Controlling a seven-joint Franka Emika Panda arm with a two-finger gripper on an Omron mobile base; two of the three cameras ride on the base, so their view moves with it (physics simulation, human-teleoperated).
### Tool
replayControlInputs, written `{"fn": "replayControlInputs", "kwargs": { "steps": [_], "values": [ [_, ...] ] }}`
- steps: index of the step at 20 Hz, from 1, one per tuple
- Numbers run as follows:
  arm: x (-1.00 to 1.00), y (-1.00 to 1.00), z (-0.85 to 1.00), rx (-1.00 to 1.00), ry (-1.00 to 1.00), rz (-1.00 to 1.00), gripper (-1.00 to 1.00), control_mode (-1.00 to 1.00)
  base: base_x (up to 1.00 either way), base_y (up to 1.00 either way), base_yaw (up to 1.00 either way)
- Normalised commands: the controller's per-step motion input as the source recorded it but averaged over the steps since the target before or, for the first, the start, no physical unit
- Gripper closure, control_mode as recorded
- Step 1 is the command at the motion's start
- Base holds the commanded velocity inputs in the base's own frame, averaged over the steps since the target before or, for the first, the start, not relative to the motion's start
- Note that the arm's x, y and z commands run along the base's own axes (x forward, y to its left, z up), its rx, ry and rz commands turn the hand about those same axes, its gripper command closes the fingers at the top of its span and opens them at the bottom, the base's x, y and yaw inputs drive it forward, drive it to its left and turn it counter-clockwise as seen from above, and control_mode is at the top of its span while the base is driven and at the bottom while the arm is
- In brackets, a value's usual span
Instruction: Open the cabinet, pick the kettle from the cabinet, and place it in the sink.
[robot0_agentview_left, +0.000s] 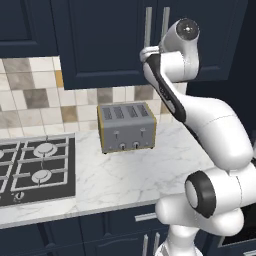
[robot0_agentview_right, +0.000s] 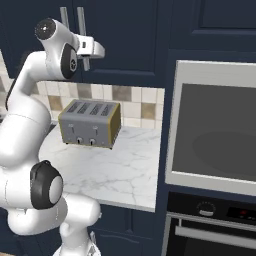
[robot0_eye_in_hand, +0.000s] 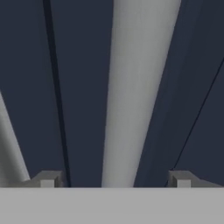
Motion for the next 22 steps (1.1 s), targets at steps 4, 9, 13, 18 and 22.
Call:
{"fn": "replayControlInputs", "kwargs": {
  "steps": [4, 9, 13, 18, 22],
  "values": [
    [0.19, 0.27, -0.04, 0.04, 0.00, -0.18, 1.00, -1.00, 0.00, 0.00, 0.00],
    [0.30, 0.07, 0.00, 0.15, 0.00, -0.10, 1.00, -1.00, 0.00, 0.00, 0.00],
    [0.13, 0.00, -0.04, 0.22, 0.00, 0.03, 1.00, -1.00, 0.00, 0.00, 0.00],
    [-0.17, 0.00, -0.12, 0.27, 0.00, 0.16, 1.00, -1.00, 0.00, 0.00, 0.00],
    [-0.23, 0.00, -0.12, 0.26, 0.00, 0.21, 1.00, -1.00, 0.00, 0.00, 0.00]
  ]
}}
